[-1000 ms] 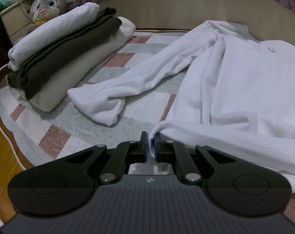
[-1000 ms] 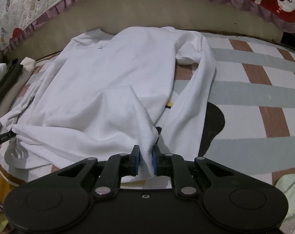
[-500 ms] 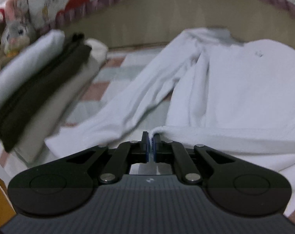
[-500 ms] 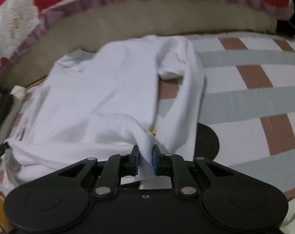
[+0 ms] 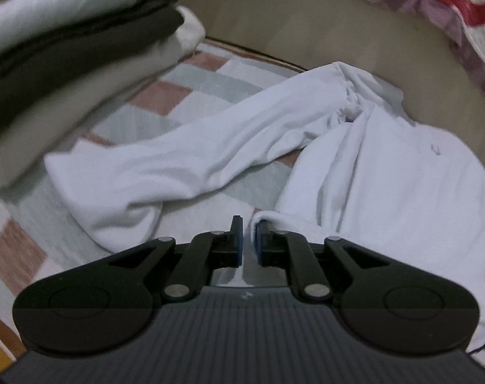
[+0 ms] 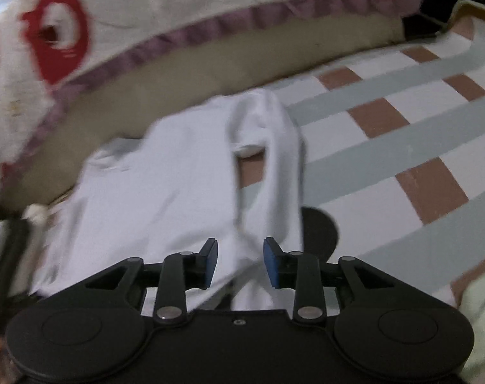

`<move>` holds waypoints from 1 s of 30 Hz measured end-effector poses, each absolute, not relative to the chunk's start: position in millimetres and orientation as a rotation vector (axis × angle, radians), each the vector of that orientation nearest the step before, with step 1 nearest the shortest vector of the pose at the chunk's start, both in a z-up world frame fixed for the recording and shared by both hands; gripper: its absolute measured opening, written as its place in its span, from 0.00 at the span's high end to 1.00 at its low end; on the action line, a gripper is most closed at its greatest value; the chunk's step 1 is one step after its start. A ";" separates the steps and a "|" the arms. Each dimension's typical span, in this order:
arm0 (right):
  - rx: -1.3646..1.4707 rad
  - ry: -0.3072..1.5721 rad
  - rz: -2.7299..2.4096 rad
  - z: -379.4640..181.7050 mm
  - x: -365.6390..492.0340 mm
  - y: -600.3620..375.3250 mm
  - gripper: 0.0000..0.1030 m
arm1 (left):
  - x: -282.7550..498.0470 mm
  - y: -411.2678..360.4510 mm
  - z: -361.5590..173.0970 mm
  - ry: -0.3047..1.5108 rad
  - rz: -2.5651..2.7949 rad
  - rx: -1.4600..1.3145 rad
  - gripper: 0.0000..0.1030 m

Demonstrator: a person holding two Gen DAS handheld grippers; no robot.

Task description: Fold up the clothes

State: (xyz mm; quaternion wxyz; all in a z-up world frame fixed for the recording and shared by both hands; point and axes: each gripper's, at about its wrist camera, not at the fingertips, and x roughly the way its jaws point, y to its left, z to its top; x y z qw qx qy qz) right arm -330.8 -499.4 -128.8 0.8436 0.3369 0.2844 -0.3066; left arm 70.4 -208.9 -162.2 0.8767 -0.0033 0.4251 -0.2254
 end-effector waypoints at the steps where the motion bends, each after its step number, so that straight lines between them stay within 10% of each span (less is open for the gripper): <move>1: 0.635 0.616 -0.611 -123.8 -326.7 -487.9 0.61 | 71.9 -209.6 -161.9 0.888 -0.472 -0.008 0.91; 10: -0.177 0.923 -0.511 -162.2 -231.8 -402.2 0.49 | 71.5 -198.1 -141.9 0.868 -0.534 -0.061 0.80; 25: 0.157 0.922 -0.628 -178.0 -233.4 -457.7 0.48 | 35.0 -212.1 -144.7 1.035 -0.611 0.070 0.41; 27: 0.241 0.898 -0.646 -177.2 -239.6 -467.9 0.51 | 28.0 -218.6 -152.2 1.033 -0.566 0.129 0.42; 30: 0.380 0.855 -0.671 -177.6 -250.3 -484.3 0.60 | 24.6 -221.5 -154.9 0.987 -0.495 0.200 0.84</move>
